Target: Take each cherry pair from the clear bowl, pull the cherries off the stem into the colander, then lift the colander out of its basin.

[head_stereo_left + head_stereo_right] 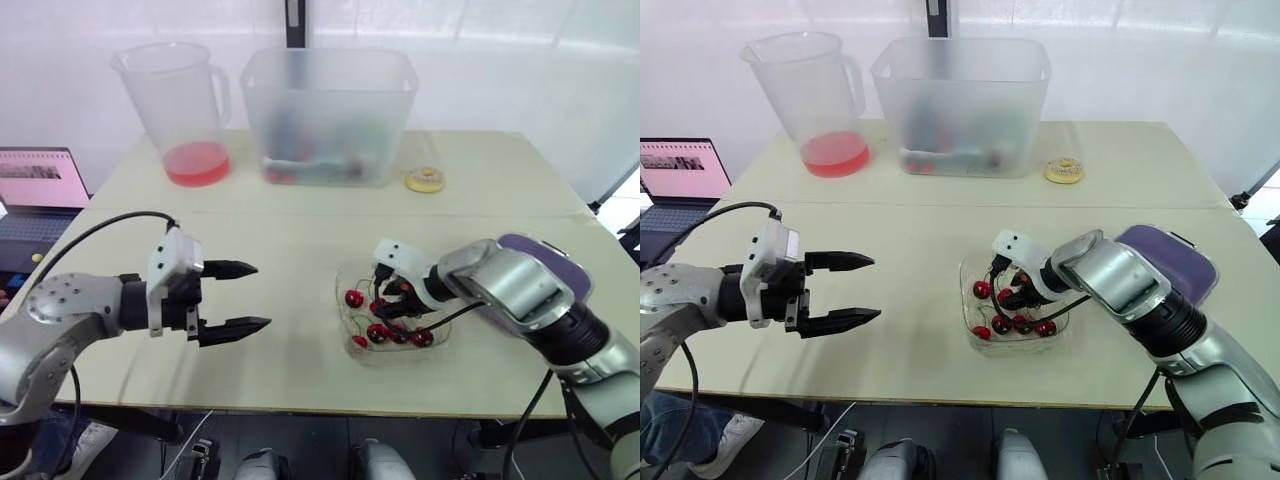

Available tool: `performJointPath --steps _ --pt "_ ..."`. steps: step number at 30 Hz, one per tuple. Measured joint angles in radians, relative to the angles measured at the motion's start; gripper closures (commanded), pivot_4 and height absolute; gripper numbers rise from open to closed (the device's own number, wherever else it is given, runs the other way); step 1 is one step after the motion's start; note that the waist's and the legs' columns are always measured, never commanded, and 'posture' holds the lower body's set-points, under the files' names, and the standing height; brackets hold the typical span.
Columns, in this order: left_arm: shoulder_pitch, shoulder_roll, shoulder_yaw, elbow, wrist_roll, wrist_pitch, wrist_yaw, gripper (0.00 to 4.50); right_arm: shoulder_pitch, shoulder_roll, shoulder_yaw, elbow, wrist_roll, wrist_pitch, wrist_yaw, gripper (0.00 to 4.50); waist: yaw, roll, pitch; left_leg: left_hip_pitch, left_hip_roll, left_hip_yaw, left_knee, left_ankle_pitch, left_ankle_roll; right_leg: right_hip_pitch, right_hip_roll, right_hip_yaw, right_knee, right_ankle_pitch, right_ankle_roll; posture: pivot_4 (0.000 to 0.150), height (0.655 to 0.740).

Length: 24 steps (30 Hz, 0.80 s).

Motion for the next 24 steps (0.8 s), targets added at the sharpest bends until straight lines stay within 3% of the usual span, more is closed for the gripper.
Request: performJointPath --steps 8,10,12,18,24 --pt "-0.03 0.0 -0.027 0.026 0.002 0.0 -0.021 0.0 0.014 0.025 -0.003 0.001 -0.001 0.0 -0.024 1.77 -0.001 0.0 0.0 0.0 0.0 0.0 0.0 0.0 0.0 0.0 0.0 0.0 0.0 0.0 0.0 0.15 0.7131" --pt "-0.041 0.0 -0.04 0.031 0.009 -0.004 -0.025 0.0 0.019 0.03 -0.005 -0.002 0.0 0.002 -0.03 2.3 0.0 0.0 0.0 0.0 0.0 0.0 0.0 0.0 0.0 0.0 0.0 0.0 0.0 0.0 0.0 0.15 0.7131" --pt "-0.046 0.0 -0.045 0.039 0.019 -0.014 -0.035 0.0 0.022 0.031 -0.005 -0.007 0.001 0.003 -0.034 3.11 0.0 0.0 0.0 0.0 0.0 0.0 0.0 0.0 0.0 0.0 0.0 0.0 0.0 0.0 0.0 0.15 0.7131" --pt "-0.069 -0.017 -0.056 0.062 0.02 -0.019 -0.041 0.0 0.004 -0.004 -0.01 -0.089 0.033 0.065 -0.011 3.11 0.0 0.0 0.0 0.0 0.0 0.0 0.0 0.0 0.0 0.0 0.0 0.0 0.0 0.0 0.0 0.15 0.7131" --pt "-0.181 -0.08 -0.053 0.114 -0.06 0.094 0.055 0.0 -0.074 -0.152 -0.108 -0.226 0.136 0.134 0.087 3.11 0.002 0.0 0.0 0.0 -0.001 -0.004 0.0 0.0 0.0 0.002 0.0 -0.001 -0.002 0.0 0.0 0.15 0.7131"
